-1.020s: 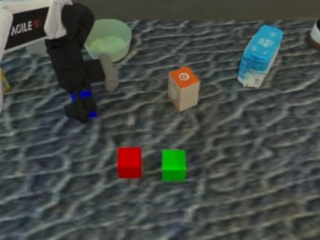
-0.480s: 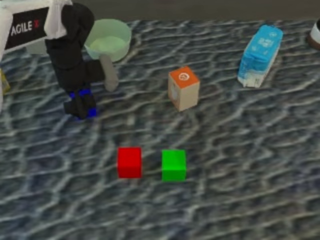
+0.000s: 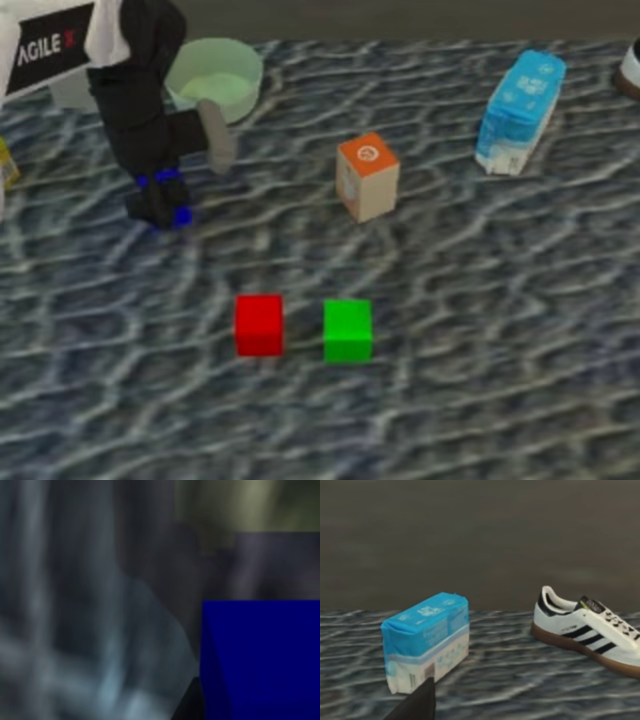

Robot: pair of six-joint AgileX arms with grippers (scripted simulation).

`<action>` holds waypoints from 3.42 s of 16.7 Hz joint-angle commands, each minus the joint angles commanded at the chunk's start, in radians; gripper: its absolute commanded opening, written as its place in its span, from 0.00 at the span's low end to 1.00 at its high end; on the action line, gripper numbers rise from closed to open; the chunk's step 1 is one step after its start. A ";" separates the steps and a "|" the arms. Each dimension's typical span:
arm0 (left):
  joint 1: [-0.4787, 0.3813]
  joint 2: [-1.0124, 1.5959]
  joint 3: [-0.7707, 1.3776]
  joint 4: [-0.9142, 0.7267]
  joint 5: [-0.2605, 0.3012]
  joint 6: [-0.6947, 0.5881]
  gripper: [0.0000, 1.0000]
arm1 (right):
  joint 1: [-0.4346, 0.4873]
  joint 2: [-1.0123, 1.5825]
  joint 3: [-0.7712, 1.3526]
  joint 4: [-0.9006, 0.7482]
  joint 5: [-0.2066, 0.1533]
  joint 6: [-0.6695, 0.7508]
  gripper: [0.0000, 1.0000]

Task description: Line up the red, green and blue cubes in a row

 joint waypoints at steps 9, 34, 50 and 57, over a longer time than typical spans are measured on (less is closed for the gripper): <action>0.014 -0.045 0.146 -0.199 0.001 -0.002 0.00 | 0.000 0.000 0.000 0.000 0.000 0.000 1.00; -0.653 0.037 0.288 -0.254 0.000 -0.340 0.00 | 0.000 0.000 0.000 0.000 0.000 0.000 1.00; -0.660 0.065 0.143 -0.082 0.002 -0.342 0.53 | 0.000 0.000 0.000 0.000 0.000 0.000 1.00; -0.660 0.065 0.143 -0.082 0.002 -0.342 1.00 | 0.000 0.000 0.000 0.000 0.000 0.000 1.00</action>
